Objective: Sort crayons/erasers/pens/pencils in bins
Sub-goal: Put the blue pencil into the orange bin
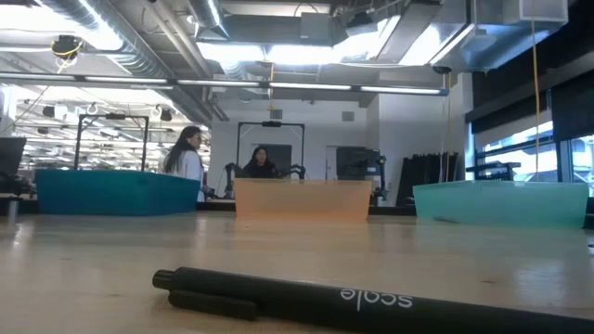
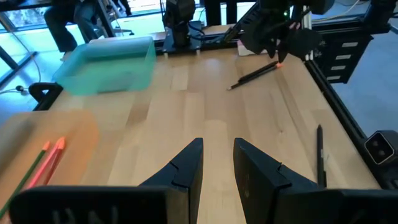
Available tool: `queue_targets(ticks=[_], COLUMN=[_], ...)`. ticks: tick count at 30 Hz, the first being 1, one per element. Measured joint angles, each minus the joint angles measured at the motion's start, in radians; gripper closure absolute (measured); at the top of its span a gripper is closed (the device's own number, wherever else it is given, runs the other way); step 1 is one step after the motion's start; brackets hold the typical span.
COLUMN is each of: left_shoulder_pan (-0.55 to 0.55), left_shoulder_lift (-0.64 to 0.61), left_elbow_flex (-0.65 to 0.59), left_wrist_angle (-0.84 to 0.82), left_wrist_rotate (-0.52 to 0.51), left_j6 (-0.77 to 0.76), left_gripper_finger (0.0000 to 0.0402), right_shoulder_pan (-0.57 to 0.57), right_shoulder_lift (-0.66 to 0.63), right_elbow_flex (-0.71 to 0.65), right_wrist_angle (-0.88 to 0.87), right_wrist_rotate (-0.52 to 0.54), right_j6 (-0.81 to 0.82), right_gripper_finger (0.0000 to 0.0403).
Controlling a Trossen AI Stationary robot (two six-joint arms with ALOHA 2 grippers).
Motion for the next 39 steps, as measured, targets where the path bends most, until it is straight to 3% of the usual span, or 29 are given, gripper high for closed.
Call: queue_targets(ticks=[16, 35, 39], left_shoulder_pan=[0.000, 0.001, 0.001], left_shoulder_lift=[0.000, 0.000, 0.000], left_elbow_flex=[0.000, 0.000, 0.000], left_wrist_angle=[0.003, 0.002, 0.002], left_wrist_rotate=[0.000, 0.000, 0.000], left_j6=[-0.001, -0.001, -0.001], left_gripper_finger=[0.0321, 0.0321, 0.0321], right_shoulder_pan=[0.084, 0.099, 0.104], right_shoulder_lift=[0.047, 0.047, 0.047], right_elbow_flex=[0.000, 0.000, -0.052], right_wrist_angle=[0.054, 0.066, 0.114], right_wrist_rotate=[-0.004, 0.031, 0.050], right_j6=[0.125, 0.135, 0.157], right_gripper_finger=[0.0263, 0.0263, 0.0263])
